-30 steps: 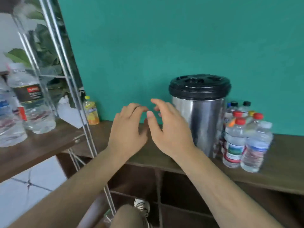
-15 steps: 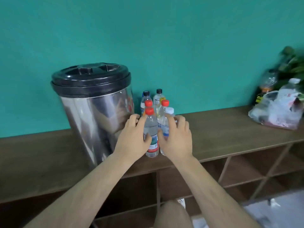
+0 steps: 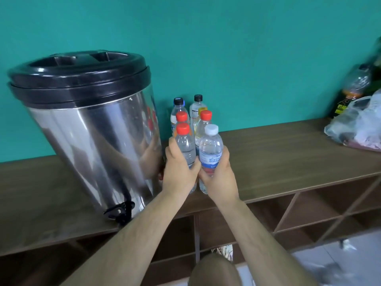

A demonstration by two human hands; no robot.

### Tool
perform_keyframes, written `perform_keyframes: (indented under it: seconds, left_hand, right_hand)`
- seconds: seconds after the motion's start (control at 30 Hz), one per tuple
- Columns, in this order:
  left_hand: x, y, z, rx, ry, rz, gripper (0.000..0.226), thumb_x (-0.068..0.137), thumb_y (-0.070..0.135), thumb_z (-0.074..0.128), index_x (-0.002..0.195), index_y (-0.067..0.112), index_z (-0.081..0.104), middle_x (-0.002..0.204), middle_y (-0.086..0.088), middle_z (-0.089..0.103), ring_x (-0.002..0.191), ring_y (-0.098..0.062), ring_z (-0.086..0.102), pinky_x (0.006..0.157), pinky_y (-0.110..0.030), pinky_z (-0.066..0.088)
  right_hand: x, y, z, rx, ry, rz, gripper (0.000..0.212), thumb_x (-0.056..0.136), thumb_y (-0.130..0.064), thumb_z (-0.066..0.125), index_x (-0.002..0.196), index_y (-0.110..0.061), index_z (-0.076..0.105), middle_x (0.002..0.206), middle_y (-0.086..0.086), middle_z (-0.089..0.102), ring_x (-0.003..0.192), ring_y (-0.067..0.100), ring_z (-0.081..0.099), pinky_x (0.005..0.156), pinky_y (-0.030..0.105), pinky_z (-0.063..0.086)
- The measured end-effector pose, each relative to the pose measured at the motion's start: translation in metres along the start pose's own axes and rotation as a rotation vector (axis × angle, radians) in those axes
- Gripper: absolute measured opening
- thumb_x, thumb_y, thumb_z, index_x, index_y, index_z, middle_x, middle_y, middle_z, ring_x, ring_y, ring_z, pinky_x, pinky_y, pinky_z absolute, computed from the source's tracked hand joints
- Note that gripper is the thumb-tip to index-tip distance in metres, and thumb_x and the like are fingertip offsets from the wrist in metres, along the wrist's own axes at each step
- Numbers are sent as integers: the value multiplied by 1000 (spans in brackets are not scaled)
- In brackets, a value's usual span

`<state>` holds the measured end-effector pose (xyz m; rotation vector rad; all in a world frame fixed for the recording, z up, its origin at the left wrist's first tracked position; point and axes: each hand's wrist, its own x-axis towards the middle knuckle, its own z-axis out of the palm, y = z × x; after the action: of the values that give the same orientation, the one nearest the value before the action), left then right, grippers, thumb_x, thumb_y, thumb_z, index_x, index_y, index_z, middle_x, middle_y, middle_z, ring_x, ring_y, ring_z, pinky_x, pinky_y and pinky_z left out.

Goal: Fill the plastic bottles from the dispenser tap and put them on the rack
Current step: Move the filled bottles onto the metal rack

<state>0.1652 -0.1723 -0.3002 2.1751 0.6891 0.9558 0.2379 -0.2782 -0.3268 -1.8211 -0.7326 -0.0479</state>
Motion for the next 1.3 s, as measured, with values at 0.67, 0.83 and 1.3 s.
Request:
perform_keyframes:
  seconds: [0.67, 0.83, 1.3]
  left_hand:
    - [-196, 25, -226, -88, 160, 0, 92, 88, 24, 80, 130, 76, 17, 117, 32, 66, 104, 5, 69, 79, -26, 53]
    - [-219, 69, -358, 51, 373, 61, 79, 78, 66, 69, 131, 77, 11, 134, 22, 62, 111, 1, 67, 85, -35, 59]
    - [-275, 106, -640, 676, 902, -6, 85, 94, 46, 69, 159, 30, 17, 153, 0, 51, 115, -17, 68, 89, -49, 60]
  right_hand:
    - [-182, -154, -3, -20, -286, -284, 111, 84, -54, 75, 162, -39, -3, 145, -7, 58, 117, 19, 67, 86, 37, 58]
    - [-200, -268, 31, 231, -442, -423, 114, 74, -64, 72, 150, -66, -12, 123, -30, 61, 96, 2, 67, 72, 22, 49]
    - [-271, -556, 182, 839, -873, -812, 115, 80, -34, 89, 158, -45, 6, 139, -15, 61, 103, 0, 72, 86, 24, 60]
